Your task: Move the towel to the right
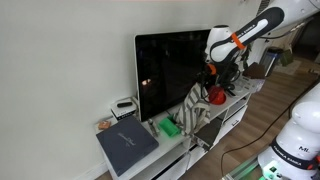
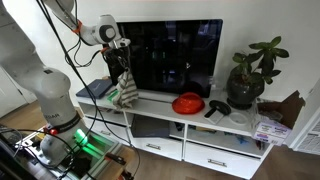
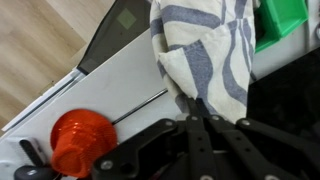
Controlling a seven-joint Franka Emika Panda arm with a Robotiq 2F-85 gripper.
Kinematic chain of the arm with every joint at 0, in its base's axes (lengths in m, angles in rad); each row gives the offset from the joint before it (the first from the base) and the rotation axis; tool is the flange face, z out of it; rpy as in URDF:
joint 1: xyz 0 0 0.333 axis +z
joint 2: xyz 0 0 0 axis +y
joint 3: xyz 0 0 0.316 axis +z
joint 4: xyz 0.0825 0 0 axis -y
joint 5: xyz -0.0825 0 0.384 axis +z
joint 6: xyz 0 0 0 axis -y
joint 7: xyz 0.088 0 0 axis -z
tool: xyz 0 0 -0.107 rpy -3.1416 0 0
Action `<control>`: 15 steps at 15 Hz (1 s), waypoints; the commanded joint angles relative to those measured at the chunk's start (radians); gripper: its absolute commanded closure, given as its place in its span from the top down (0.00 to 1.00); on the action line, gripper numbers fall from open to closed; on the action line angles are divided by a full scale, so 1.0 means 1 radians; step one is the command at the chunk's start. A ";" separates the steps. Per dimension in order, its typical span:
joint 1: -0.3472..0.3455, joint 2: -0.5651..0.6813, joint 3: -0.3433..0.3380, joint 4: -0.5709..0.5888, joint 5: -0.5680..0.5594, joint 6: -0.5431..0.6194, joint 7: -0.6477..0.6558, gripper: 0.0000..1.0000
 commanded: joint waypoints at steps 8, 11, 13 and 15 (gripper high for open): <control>-0.308 -0.358 0.024 -0.190 -0.056 0.132 0.171 0.00; -0.316 -0.328 0.028 -0.163 -0.031 0.112 0.120 0.01; -0.316 -0.325 0.031 -0.164 -0.032 0.111 0.119 0.01; -0.315 -0.322 0.034 -0.164 -0.032 0.111 0.119 0.01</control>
